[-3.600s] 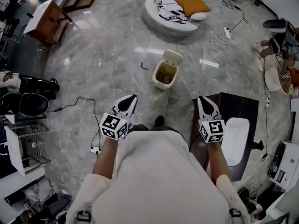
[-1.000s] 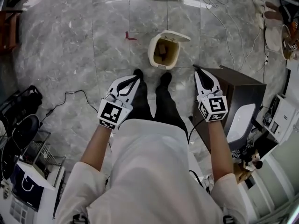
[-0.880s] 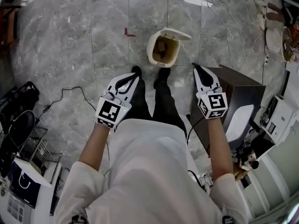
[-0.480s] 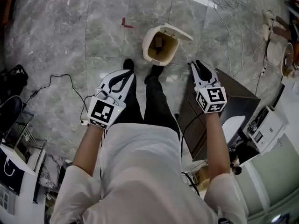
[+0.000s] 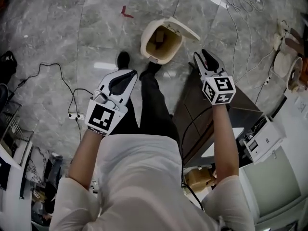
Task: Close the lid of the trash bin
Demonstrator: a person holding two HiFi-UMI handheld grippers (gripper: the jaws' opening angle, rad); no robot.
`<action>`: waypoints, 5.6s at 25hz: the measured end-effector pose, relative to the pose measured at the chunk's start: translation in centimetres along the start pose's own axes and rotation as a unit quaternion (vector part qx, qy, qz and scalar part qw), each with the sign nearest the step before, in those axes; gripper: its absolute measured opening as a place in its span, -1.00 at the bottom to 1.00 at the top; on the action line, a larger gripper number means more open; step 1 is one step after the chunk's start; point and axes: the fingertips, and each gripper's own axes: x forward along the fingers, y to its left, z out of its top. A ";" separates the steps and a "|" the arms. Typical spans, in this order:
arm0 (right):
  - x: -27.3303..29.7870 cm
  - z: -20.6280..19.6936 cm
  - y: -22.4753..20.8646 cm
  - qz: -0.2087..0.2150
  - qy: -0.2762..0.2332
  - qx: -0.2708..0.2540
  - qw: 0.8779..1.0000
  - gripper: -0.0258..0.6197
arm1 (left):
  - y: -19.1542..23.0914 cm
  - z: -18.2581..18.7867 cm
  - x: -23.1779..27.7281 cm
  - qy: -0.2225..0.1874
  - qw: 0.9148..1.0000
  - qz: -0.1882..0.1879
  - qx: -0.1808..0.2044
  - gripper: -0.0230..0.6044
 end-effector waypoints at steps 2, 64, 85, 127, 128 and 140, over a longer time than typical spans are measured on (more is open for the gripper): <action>1.0 -0.4 -0.8 0.006 0.005 -0.003 1.000 -0.45 | -0.3 -0.4 0.7 -0.003 1.000 0.004 -0.004 -0.87; 11.0 -14.0 1.9 0.095 0.098 0.068 0.988 -0.19 | 0.4 -10.1 3.5 0.044 0.996 0.013 -0.070 -0.87; 13.8 -20.8 6.0 0.123 0.147 0.088 0.978 -0.19 | 1.0 -12.4 4.6 0.065 0.996 0.006 -0.064 -0.87; 21.2 -30.1 7.2 0.071 0.210 0.111 0.969 -0.41 | 2.8 -17.9 7.1 0.092 0.993 -0.002 -0.077 -0.87; 21.4 -30.1 7.2 0.067 0.210 0.113 0.969 -0.41 | 2.8 -17.9 7.1 0.092 0.993 -0.002 -0.078 -0.87; 22.2 -30.7 6.5 0.026 0.212 0.117 0.970 -0.60 | 2.5 -18.8 7.2 0.095 0.992 -0.007 -0.081 -0.87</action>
